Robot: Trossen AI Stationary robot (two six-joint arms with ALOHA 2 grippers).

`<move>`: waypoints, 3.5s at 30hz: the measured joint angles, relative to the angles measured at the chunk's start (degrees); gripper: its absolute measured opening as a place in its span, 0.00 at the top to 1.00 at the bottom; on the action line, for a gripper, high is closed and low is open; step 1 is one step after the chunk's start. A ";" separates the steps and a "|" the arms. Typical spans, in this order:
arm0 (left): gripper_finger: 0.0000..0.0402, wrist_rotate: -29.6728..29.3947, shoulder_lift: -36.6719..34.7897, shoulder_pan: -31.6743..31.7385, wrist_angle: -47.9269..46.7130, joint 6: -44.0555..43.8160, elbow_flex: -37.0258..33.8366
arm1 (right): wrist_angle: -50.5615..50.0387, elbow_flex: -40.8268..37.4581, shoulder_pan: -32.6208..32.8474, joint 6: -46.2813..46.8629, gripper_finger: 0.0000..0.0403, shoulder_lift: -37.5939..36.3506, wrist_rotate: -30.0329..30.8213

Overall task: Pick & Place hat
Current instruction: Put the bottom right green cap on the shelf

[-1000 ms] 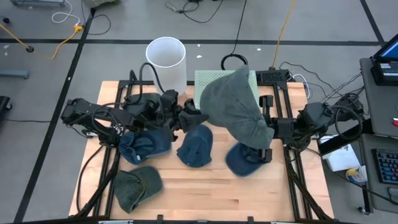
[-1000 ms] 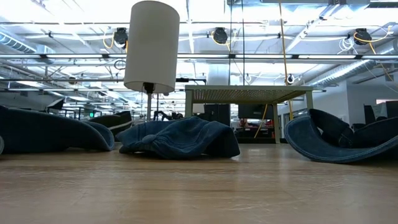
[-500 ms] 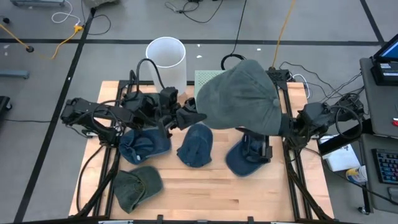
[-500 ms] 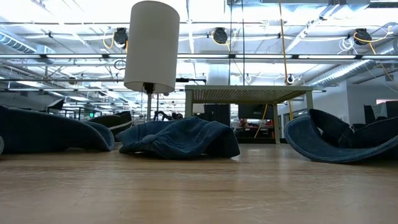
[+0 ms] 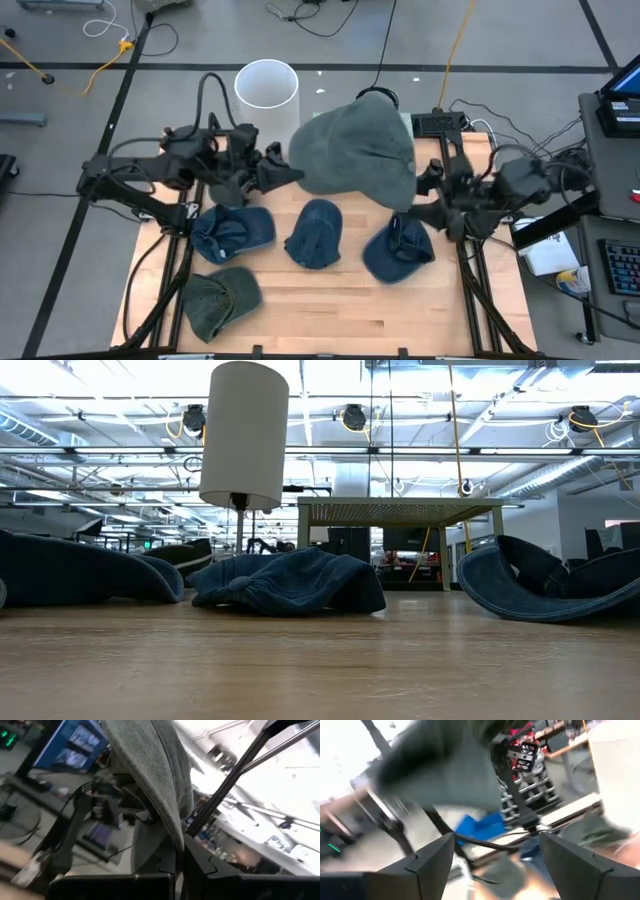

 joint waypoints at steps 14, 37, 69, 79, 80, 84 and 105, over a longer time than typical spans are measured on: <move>0.98 2.67 -4.07 1.05 -7.39 -3.52 0.00 | 2.92 0.00 -1.38 15.39 0.32 -3.59 8.93; 0.98 2.97 -2.48 1.02 -9.39 -4.25 0.04 | 15.63 0.00 -7.26 20.77 0.53 3.21 -7.66; 0.24 0.89 -2.50 4.03 -40.15 7.59 0.04 | 12.19 0.00 -8.80 25.25 0.96 -2.12 -7.67; 0.19 2.50 -2.94 -0.34 -40.62 11.01 0.04 | 8.28 -0.02 -23.97 21.89 0.96 -0.11 -14.31; 0.19 2.50 -2.90 -0.60 -40.71 11.24 0.04 | 8.65 -0.01 -26.31 21.83 0.96 0.41 -16.62; 0.20 2.62 -2.94 -1.07 -40.70 11.54 0.04 | 9.75 0.00 -36.48 23.52 0.96 3.43 -28.59; 0.21 5.61 -2.91 -1.11 -40.76 12.78 0.04 | 28.15 0.02 -68.14 23.02 0.96 27.02 -72.22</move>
